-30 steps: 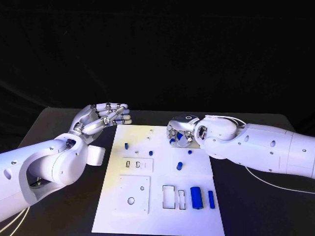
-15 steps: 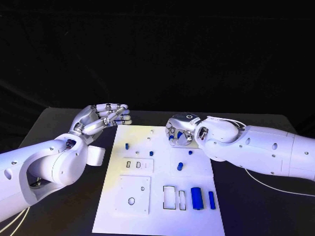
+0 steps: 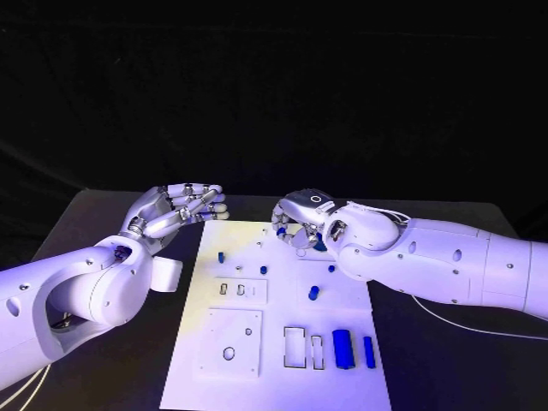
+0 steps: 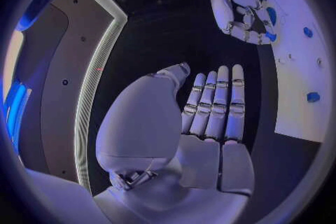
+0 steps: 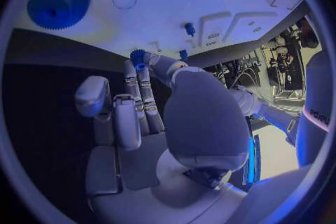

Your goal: Assemble the parts on the task board

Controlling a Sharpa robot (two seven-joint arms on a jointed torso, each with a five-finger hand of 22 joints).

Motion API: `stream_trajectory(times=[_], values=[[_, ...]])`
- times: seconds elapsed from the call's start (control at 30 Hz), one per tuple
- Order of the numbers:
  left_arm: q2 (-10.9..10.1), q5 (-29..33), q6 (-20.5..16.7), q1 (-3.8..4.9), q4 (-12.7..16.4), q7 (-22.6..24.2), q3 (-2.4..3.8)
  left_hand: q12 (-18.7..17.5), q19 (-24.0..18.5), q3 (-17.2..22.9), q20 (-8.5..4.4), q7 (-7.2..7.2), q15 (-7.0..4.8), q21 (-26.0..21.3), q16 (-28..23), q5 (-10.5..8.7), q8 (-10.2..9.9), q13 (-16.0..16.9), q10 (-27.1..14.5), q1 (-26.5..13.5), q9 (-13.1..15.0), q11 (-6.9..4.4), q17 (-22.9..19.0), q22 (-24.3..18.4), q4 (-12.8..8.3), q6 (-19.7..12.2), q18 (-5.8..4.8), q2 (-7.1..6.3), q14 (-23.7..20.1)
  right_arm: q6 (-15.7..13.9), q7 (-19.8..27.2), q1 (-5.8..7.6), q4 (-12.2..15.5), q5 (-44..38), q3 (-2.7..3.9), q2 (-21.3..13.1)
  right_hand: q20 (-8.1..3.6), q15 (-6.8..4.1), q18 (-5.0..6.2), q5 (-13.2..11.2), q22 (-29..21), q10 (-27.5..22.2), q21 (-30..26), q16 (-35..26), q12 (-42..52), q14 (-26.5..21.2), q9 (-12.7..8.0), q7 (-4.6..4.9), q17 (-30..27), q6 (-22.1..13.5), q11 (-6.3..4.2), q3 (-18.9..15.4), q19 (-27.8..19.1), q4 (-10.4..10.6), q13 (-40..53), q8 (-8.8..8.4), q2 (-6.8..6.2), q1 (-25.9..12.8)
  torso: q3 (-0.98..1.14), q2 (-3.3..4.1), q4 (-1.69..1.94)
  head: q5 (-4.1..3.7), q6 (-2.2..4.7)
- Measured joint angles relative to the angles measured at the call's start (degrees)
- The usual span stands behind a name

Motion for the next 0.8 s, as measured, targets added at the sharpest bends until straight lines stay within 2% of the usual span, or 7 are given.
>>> stream_trajectory(times=[0.37, 0.8], values=[[0.11, 0.0, 0.07, 0.0, 0.24, -0.02, 0.0, 0.0, 0.0, 0.0, 0.0, 0.0, 0.0, 0.0, 0.0, 0.0, 0.0, 0.0, 0.0, 0.0, 0.0, 0.0, -0.01, 0.0, 0.0, 0.0, 0.01, 0.0, 0.0, -1.73, -0.69, -0.01, -5.08, -0.28, 0.03, 4.82, 0.0, 0.01, 0.0, 0.23, -0.01, 0.0, 0.0, 0.0, -0.03, 0.0, 0.11, 0.0, -0.01, 0.0, 0.0, 0.24, 0.0, -0.25, 0.0, 0.0, 0.0, 0.0, -0.1, 0.21, 0.44, 0.1, -0.12], [0.02, 0.0, 0.12, 0.42, 0.59, -0.06, 0.04, 0.0, 0.0, 0.0, 0.0, 0.0, 0.0, 0.0, 0.0, 0.0, 0.0, 0.0, 0.0, 0.0, 0.01, 0.0, 0.04, 0.01, 0.0, 0.0, 0.0, 0.0, 0.0, -2.16, -0.71, -0.37, -8.69, -0.34, 0.03, 7.64, 0.01, 0.01, 0.0, 0.21, 0.16, 0.0, 0.21, 0.0, 0.0, 0.0, 0.34, 0.0, 0.08, 0.0, 0.0, 0.39, 0.0, -0.4, 0.0, 0.0, 0.0, 0.0, -0.49, 0.71, 1.16, -0.12, -0.12]])
